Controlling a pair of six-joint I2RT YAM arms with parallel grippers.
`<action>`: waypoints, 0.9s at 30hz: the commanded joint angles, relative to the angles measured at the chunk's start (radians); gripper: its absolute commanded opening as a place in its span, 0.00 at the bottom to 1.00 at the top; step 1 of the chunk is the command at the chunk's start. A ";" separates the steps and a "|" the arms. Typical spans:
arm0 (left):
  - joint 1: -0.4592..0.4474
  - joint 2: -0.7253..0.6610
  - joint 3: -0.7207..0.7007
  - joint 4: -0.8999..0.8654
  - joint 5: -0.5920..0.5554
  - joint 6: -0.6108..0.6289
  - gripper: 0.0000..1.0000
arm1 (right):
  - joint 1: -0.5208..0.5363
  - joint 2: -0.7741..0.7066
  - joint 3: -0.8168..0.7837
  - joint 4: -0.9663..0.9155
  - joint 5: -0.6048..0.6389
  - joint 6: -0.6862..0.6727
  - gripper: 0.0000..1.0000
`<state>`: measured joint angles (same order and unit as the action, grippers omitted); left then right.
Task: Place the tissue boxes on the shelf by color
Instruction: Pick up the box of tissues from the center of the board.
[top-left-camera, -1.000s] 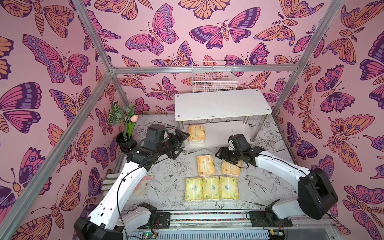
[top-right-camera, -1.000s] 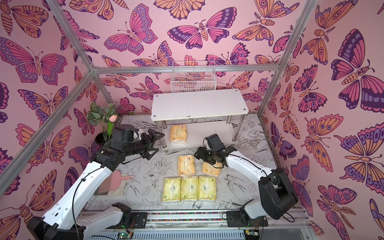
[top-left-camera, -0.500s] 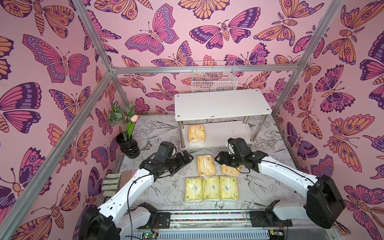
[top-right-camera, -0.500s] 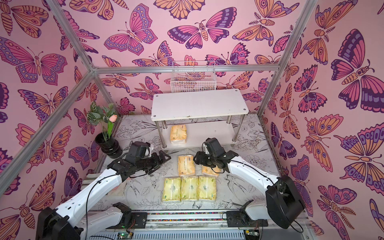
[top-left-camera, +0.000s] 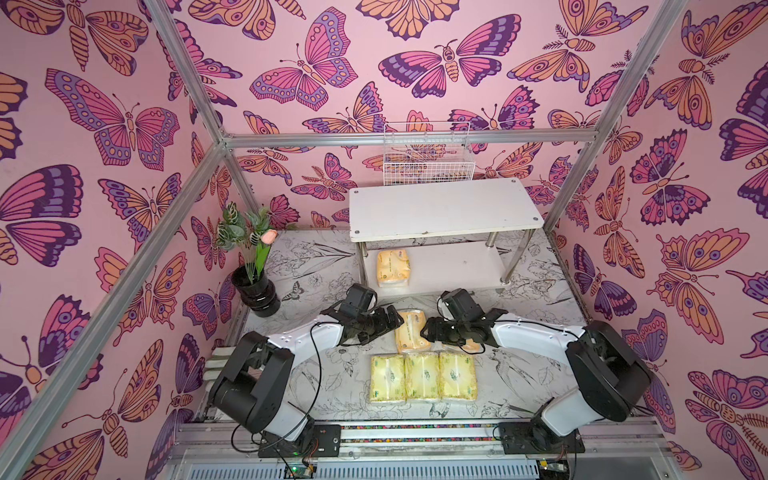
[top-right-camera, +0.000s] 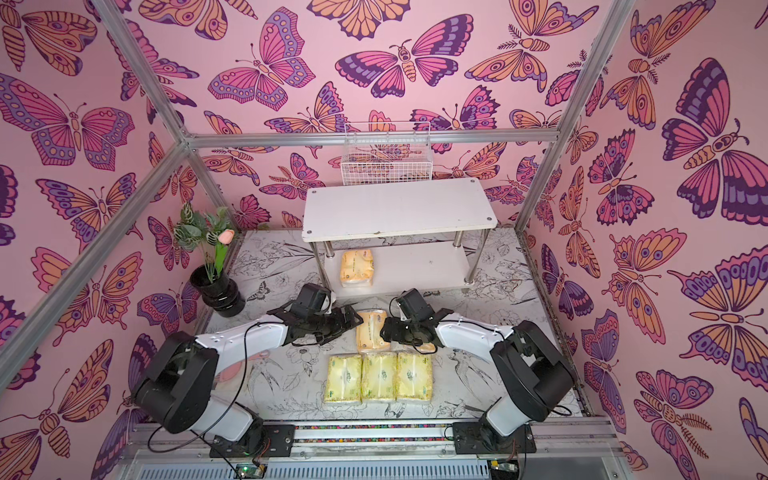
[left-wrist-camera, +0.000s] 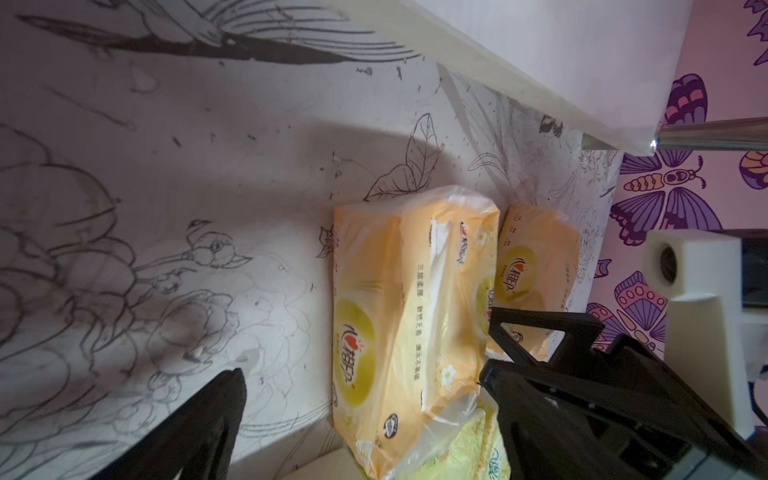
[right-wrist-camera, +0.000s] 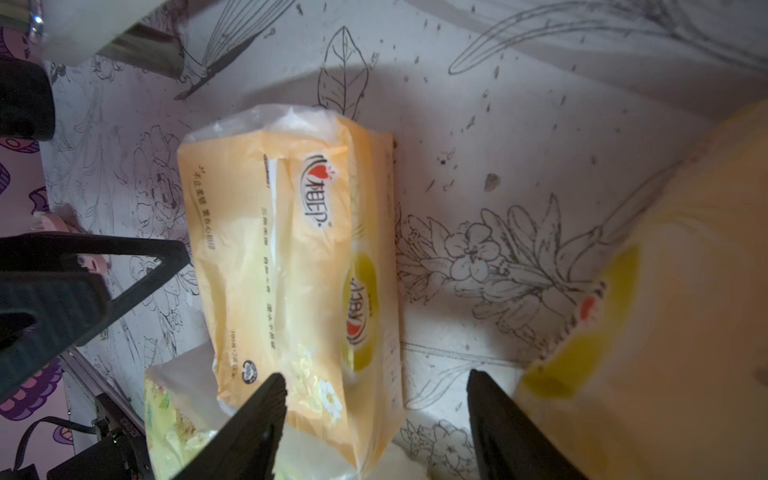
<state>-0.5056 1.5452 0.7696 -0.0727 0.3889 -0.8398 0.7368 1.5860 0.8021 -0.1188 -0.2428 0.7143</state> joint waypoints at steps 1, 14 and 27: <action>-0.007 0.042 0.017 0.094 0.039 0.022 0.99 | 0.006 0.034 -0.003 0.059 -0.031 0.020 0.73; -0.043 0.144 -0.006 0.187 0.046 -0.001 1.00 | 0.006 0.109 -0.083 0.309 -0.185 0.216 0.76; -0.078 0.164 -0.074 0.266 0.031 -0.051 1.00 | -0.002 0.164 -0.209 0.735 -0.283 0.420 0.62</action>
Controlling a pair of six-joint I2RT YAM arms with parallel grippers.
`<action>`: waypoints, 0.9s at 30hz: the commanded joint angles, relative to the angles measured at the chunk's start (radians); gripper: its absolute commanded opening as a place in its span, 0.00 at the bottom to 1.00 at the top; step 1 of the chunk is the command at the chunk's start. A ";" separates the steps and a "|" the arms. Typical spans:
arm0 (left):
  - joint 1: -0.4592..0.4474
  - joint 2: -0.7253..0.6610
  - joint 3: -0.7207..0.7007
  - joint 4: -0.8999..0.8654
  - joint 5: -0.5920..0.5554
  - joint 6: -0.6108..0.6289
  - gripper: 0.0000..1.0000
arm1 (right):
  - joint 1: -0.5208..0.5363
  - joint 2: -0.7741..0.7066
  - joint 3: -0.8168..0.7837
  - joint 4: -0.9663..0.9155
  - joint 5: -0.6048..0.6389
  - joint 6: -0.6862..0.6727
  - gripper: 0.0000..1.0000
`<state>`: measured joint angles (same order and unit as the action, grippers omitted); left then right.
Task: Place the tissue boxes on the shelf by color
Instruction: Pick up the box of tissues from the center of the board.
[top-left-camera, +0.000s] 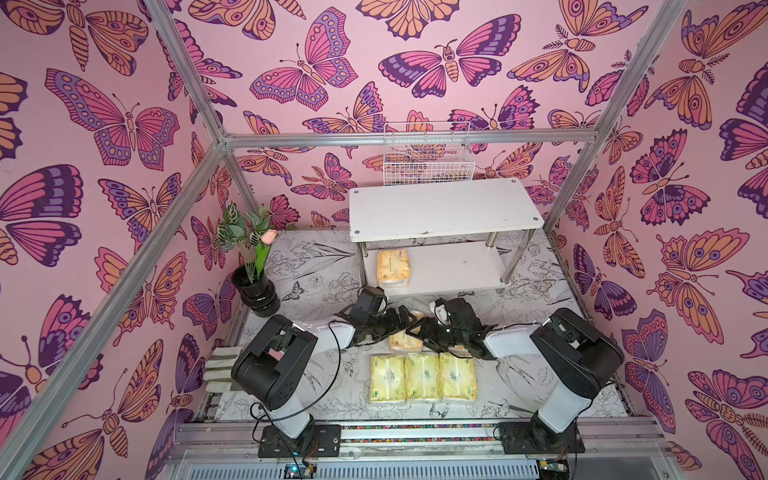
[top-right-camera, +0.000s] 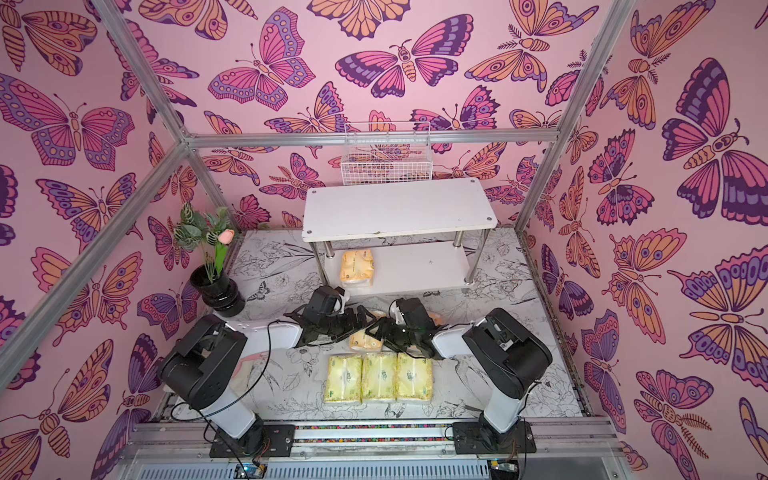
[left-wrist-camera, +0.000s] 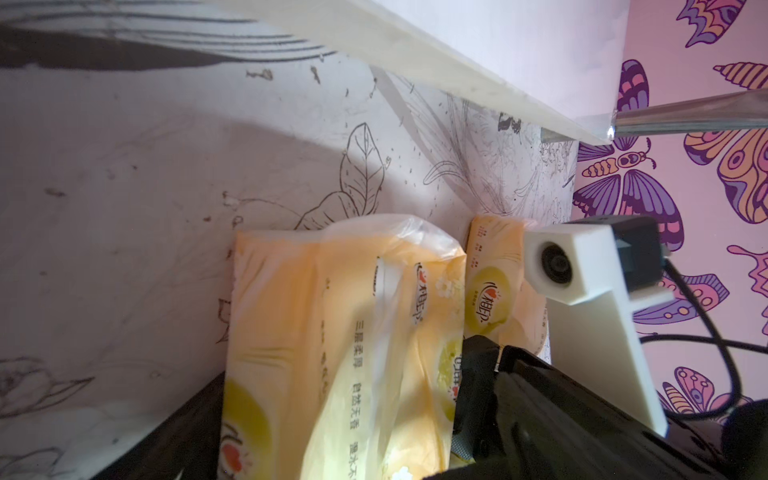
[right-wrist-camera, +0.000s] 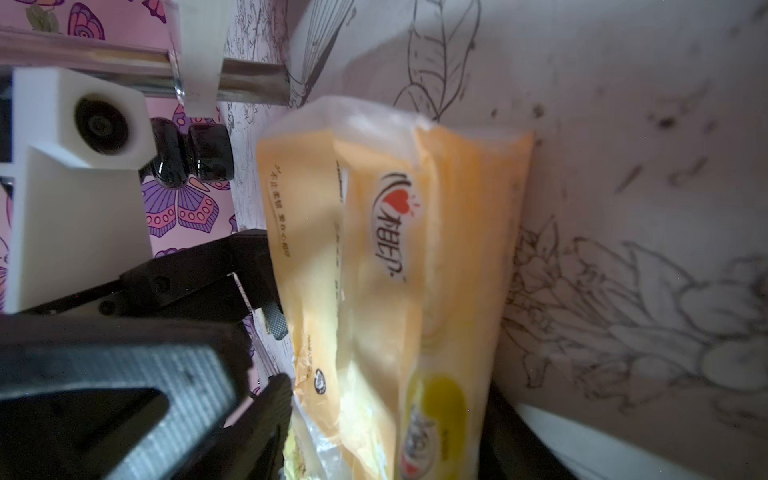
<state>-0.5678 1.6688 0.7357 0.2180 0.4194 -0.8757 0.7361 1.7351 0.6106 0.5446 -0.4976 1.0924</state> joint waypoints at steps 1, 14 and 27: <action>-0.019 0.040 -0.041 -0.023 -0.002 -0.017 1.00 | -0.003 0.011 -0.021 0.074 -0.029 0.041 0.59; -0.020 -0.075 -0.003 -0.075 -0.052 -0.010 1.00 | -0.050 -0.125 -0.032 0.037 -0.040 0.023 0.15; 0.020 -0.383 0.120 -0.473 -0.249 0.127 0.99 | -0.239 -0.358 0.044 -0.295 -0.057 -0.138 0.11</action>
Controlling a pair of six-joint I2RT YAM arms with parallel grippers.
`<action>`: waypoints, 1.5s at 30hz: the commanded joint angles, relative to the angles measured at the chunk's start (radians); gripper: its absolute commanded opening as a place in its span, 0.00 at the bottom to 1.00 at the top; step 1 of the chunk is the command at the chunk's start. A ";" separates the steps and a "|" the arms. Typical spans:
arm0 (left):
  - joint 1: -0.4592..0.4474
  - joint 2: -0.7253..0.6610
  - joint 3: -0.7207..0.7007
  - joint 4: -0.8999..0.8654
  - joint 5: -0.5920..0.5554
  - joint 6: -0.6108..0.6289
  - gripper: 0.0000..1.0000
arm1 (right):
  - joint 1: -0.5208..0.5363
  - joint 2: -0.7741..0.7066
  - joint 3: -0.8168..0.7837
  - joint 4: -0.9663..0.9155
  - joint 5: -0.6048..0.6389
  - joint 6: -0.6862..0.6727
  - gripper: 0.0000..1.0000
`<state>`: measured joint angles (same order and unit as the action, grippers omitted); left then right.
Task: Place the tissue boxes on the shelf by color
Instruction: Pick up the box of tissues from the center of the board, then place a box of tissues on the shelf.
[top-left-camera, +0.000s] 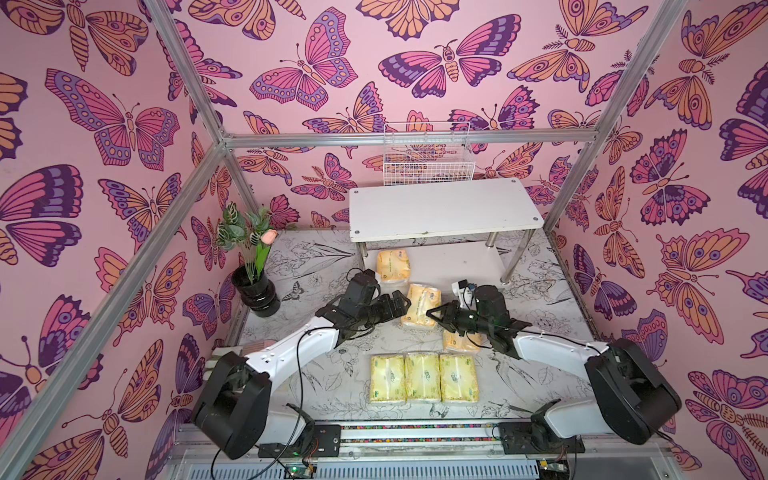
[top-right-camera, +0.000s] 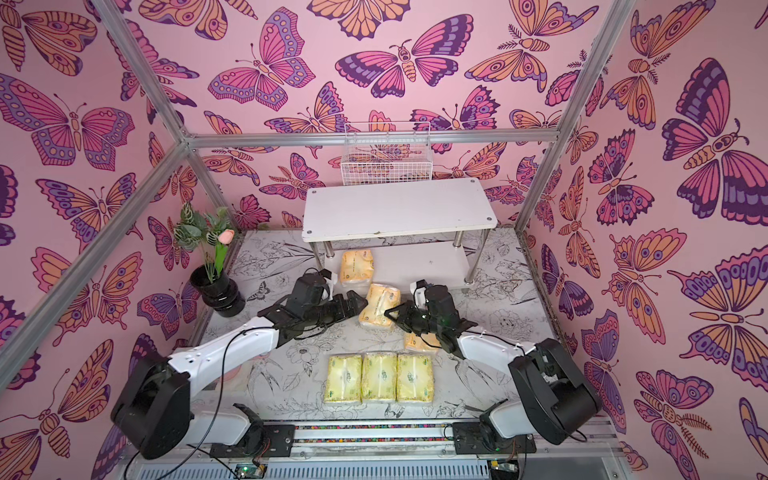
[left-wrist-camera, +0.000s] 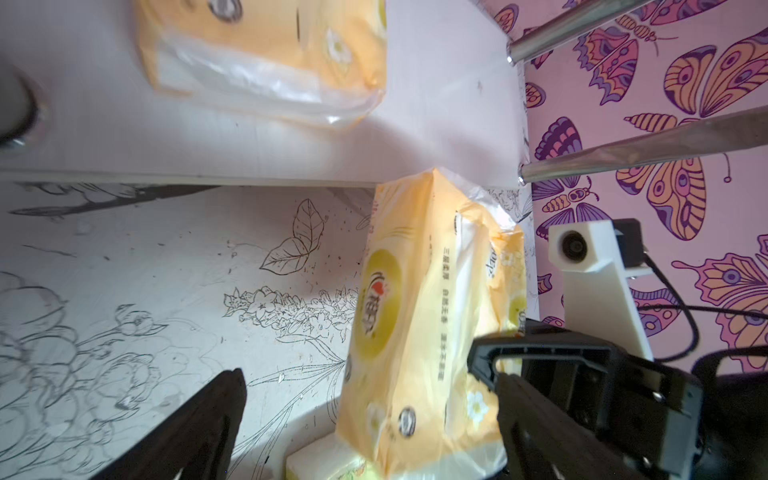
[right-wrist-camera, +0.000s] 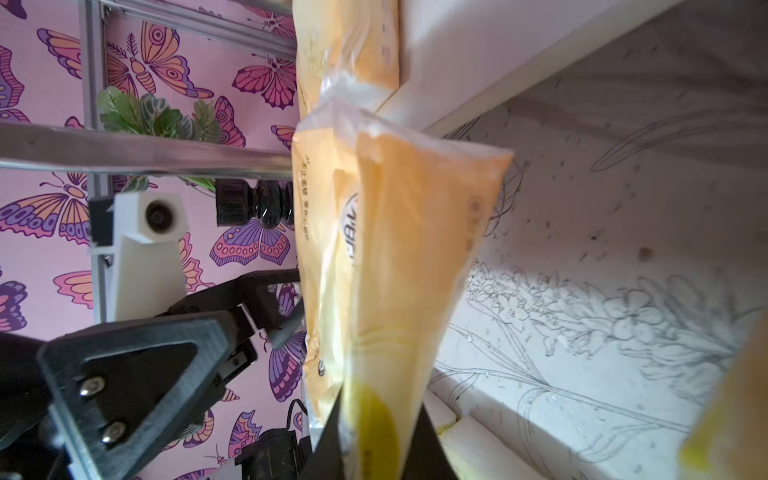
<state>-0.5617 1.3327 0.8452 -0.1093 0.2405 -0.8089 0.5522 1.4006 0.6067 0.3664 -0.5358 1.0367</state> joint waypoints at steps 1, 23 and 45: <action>0.019 -0.081 0.011 -0.171 -0.078 0.071 1.00 | -0.080 -0.024 0.063 -0.140 -0.030 -0.097 0.11; 0.046 -0.208 -0.047 -0.268 -0.098 0.057 0.99 | -0.232 0.469 0.502 -0.229 -0.066 -0.258 0.16; 0.045 -0.219 -0.079 -0.268 -0.089 0.037 0.99 | -0.235 0.438 0.541 -0.270 0.061 -0.284 0.68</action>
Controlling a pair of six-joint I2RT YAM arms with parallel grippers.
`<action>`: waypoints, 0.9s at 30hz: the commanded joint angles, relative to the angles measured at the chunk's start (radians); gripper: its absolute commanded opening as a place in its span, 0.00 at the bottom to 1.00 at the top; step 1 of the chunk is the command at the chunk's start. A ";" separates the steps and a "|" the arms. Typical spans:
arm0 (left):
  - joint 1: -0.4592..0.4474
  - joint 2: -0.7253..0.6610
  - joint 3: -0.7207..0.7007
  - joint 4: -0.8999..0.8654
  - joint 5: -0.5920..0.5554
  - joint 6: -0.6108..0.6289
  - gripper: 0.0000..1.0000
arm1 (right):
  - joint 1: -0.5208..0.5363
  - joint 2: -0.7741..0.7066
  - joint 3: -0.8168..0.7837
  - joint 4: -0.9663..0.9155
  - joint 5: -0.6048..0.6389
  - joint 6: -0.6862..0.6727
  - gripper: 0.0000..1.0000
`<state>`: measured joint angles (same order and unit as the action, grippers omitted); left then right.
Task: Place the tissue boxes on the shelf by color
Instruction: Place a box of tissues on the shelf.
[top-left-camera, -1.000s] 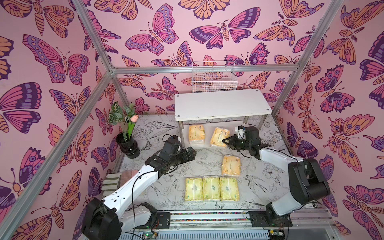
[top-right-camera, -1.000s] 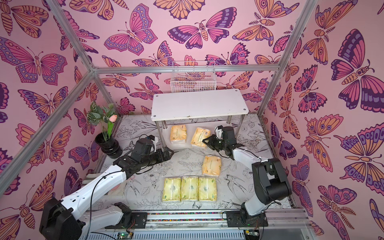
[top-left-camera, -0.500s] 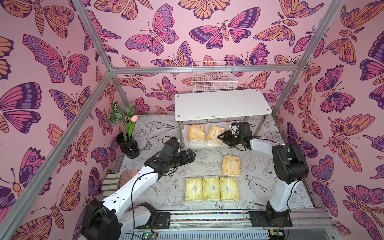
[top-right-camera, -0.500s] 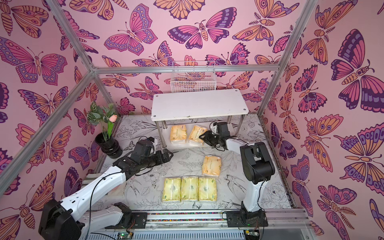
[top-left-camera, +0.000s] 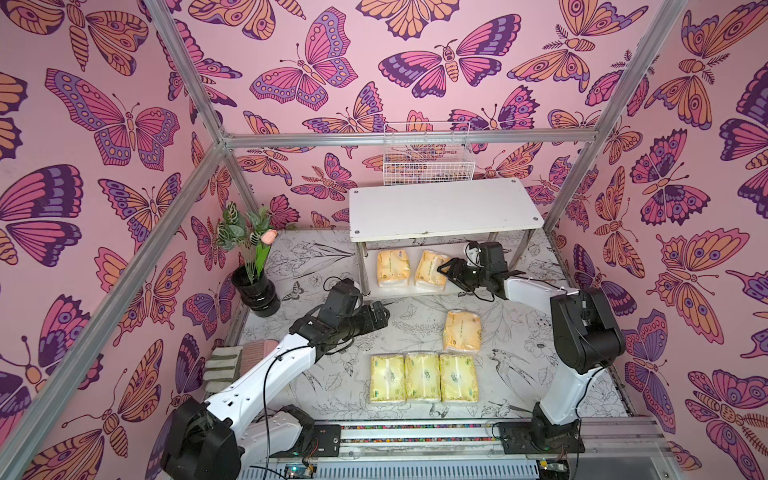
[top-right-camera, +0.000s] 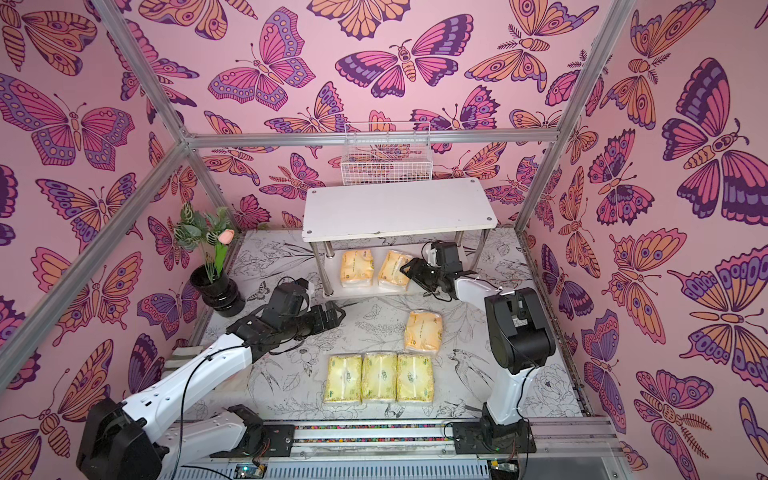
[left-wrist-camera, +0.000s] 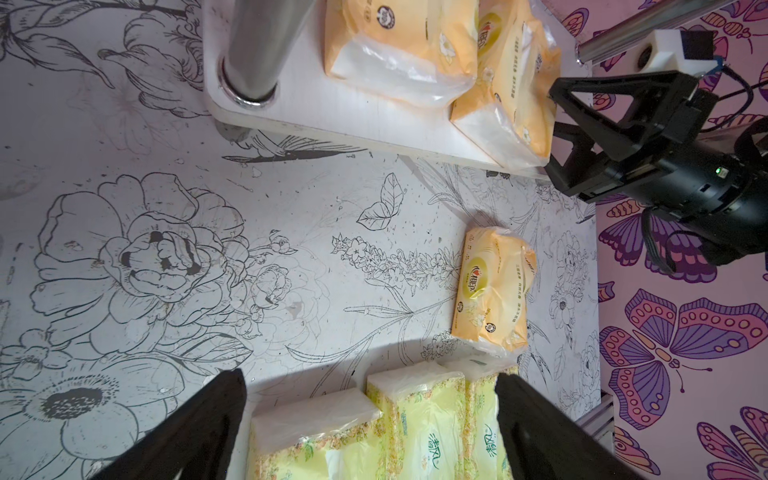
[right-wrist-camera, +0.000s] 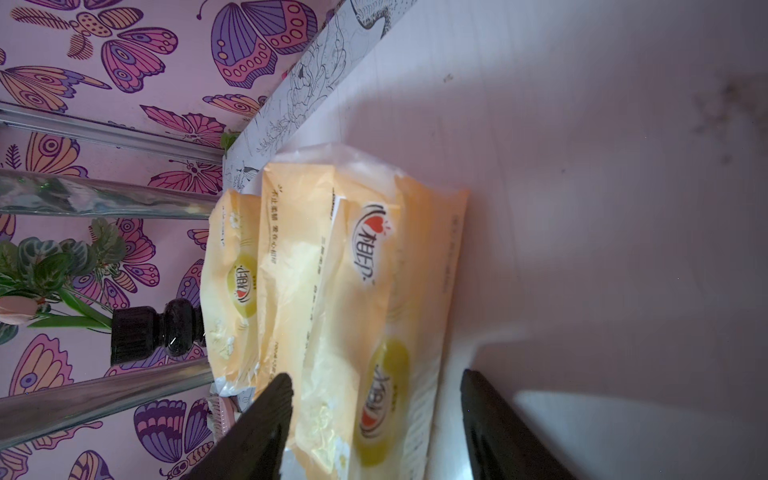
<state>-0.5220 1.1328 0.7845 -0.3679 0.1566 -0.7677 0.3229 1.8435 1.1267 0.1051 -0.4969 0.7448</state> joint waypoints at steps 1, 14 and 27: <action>0.005 -0.021 -0.019 -0.008 -0.005 -0.005 1.00 | -0.005 0.004 0.028 -0.007 0.019 0.012 0.68; 0.005 -0.031 -0.040 -0.009 -0.003 -0.018 1.00 | -0.005 0.112 0.131 0.072 -0.010 0.111 0.67; 0.006 -0.033 -0.053 -0.009 -0.002 -0.026 1.00 | -0.005 0.121 0.143 0.104 0.005 0.137 0.67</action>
<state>-0.5220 1.1141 0.7513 -0.3679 0.1566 -0.7929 0.3229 1.9907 1.2839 0.1909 -0.5018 0.8864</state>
